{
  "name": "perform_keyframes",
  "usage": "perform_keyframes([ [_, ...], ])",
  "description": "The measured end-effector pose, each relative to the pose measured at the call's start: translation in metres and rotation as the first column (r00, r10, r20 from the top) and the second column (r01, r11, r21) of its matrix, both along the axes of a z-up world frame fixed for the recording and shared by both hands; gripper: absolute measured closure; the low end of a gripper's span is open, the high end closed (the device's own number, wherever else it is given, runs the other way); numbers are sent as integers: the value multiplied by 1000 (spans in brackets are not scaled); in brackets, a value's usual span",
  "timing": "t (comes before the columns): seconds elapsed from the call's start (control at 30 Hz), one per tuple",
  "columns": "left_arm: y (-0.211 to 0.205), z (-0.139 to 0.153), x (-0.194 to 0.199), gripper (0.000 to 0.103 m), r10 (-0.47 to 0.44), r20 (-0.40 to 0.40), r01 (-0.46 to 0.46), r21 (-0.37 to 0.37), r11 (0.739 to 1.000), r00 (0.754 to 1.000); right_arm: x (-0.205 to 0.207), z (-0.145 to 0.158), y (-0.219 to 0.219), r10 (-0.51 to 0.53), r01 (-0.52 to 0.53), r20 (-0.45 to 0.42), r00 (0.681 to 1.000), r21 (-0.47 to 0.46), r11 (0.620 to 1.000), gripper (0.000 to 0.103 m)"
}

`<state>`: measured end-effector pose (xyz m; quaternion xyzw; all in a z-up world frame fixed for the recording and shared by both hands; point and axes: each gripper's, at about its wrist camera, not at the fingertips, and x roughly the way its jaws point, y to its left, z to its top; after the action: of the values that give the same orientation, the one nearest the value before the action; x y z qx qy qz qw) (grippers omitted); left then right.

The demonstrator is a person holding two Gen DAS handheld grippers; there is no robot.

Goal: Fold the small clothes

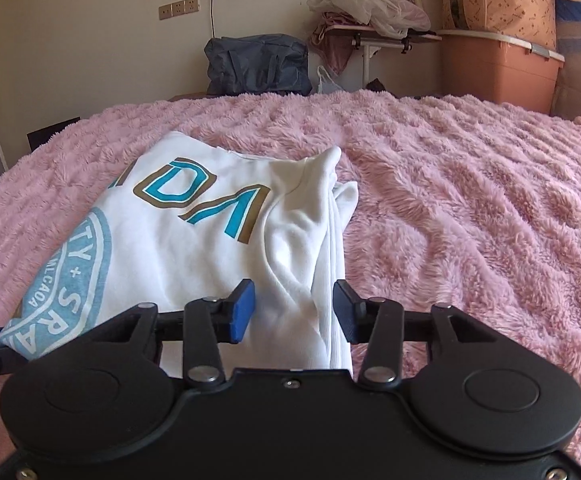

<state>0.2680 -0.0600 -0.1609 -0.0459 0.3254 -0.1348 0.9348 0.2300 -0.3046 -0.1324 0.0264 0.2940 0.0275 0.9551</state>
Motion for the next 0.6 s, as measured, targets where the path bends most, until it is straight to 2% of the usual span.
perform_keyframes([
  [0.03, -1, -2, 2, 69, 1, -4, -1, 3, 1000, 1000, 6, -2, -3, 10, -9, -26, 1000, 32, 999, 80],
  [0.07, -3, -2, 3, 69, 7, -4, -7, 16, 1000, 1000, 9, -4, -4, 24, -21, -43, 999, 60, 998, 86],
  [0.13, -4, -3, 4, 73, 31, 13, -32, 48, 998, 999, 9, -4, -2, 34, -32, -41, 999, 59, 998, 89],
  [0.17, -5, -2, 3, 79, 43, 28, -44, 56, 997, 999, 8, -3, 0, 34, -32, -35, 999, 50, 998, 92],
  [0.27, -11, 3, -5, 88, 49, 79, -58, 116, 992, 996, 0, 3, 2, 13, -13, 1, 1000, 8, 1000, 95],
  [0.37, -17, 8, -14, 88, 46, 117, -65, 165, 984, 992, -9, 17, 0, -6, 8, 59, 998, -20, 1000, 97],
  [0.43, -19, 2, -14, 89, 43, 97, -60, 184, 981, 994, -10, 23, -5, -10, 12, 68, 998, -32, 999, 97],
  [0.5, -15, -10, -7, 89, 65, 44, -72, 183, 981, 997, -4, 15, -11, -13, 13, 32, 999, 1, 1000, 97],
  [0.53, -10, -15, -3, 89, 73, 16, -75, 169, 983, 997, 0, 4, -13, -10, 10, -9, 1000, 11, 1000, 97],
  [0.6, -3, -19, -1, 89, 70, -10, -68, 124, 990, 998, 3, -12, -12, -7, 8, -37, 999, 10, 1000, 97],
])
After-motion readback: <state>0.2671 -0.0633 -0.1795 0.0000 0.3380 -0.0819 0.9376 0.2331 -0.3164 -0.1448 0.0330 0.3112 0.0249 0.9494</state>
